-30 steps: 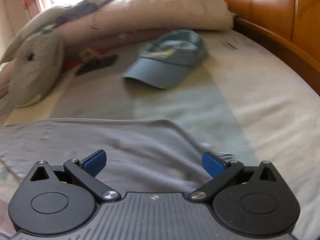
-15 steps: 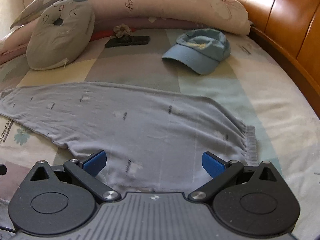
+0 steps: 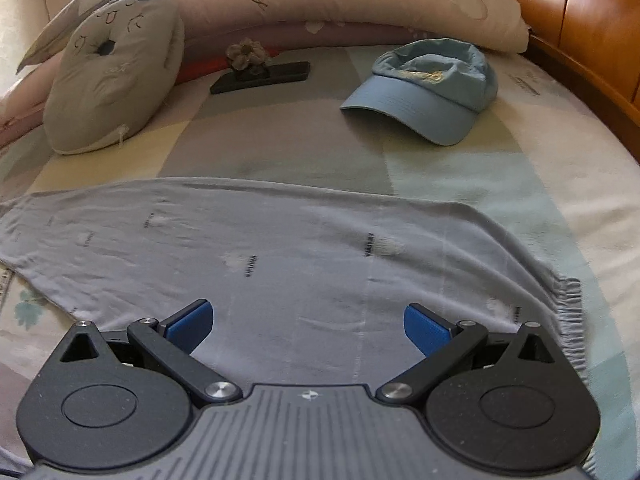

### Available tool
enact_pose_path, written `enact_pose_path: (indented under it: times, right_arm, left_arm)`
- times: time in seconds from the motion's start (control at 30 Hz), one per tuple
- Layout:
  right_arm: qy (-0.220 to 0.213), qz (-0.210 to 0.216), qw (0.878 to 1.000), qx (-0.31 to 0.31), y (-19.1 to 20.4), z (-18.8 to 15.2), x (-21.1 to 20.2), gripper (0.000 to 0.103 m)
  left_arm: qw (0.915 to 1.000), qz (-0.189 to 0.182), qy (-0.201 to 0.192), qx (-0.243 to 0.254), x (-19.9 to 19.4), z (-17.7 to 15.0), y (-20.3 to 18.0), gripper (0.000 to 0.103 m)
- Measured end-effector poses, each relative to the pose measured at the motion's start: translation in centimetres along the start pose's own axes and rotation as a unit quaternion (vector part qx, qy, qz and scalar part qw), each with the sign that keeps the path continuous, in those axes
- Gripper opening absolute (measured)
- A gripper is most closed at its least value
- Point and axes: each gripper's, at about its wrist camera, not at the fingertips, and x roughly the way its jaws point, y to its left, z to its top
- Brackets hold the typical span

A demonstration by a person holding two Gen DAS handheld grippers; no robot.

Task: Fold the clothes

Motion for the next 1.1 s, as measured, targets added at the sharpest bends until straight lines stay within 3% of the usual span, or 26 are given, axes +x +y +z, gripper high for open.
enact_pose_path:
  times: [0.27, 0.53, 0.73, 0.87, 0.97, 1.03, 1.1]
  right_arm:
    - [0.008, -0.013, 0.999, 0.052, -1.9, -2.2, -1.4, 0.103]
    - [0.000, -0.050, 0.996, 0.068, -2.7, -2.4, -4.0, 0.103]
    - [-0.009, -0.040, 0.997, 0.063, -1.9, -1.1, -4.3, 0.103]
    - [-0.010, -0.021, 0.999, 0.049, -0.8, -0.5, -4.1, 0.103]
    - [-0.011, -0.007, 0.999, 0.036, -0.1, -0.4, -3.8, 0.103]
    - [-0.007, -0.003, 0.999, 0.033, 0.1, -0.4, -3.4, 0.103]
    - [-0.001, 0.000, 0.999, 0.035, 0.2, -0.4, -2.9, 0.103]
  left_arm:
    - [0.9984, 0.051, 0.024, -0.007, 8.5, 2.7, 6.8, 0.102]
    - [0.9915, 0.058, 0.054, -0.103, 13.6, 1.4, 13.9, 0.102]
    - [0.9869, 0.070, 0.046, -0.138, 14.4, 2.5, 18.0, 0.102]
    - [0.9835, 0.048, 0.032, -0.172, 11.8, 2.7, 18.7, 0.102]
    - [0.9869, 0.018, 0.030, -0.158, 9.9, 1.6, 17.8, 0.102]
    - [0.9896, 0.016, 0.045, -0.136, 9.7, 0.7, 17.2, 0.102]
    - [0.9903, 0.036, 0.063, -0.118, 10.0, -0.2, 17.1, 0.102]
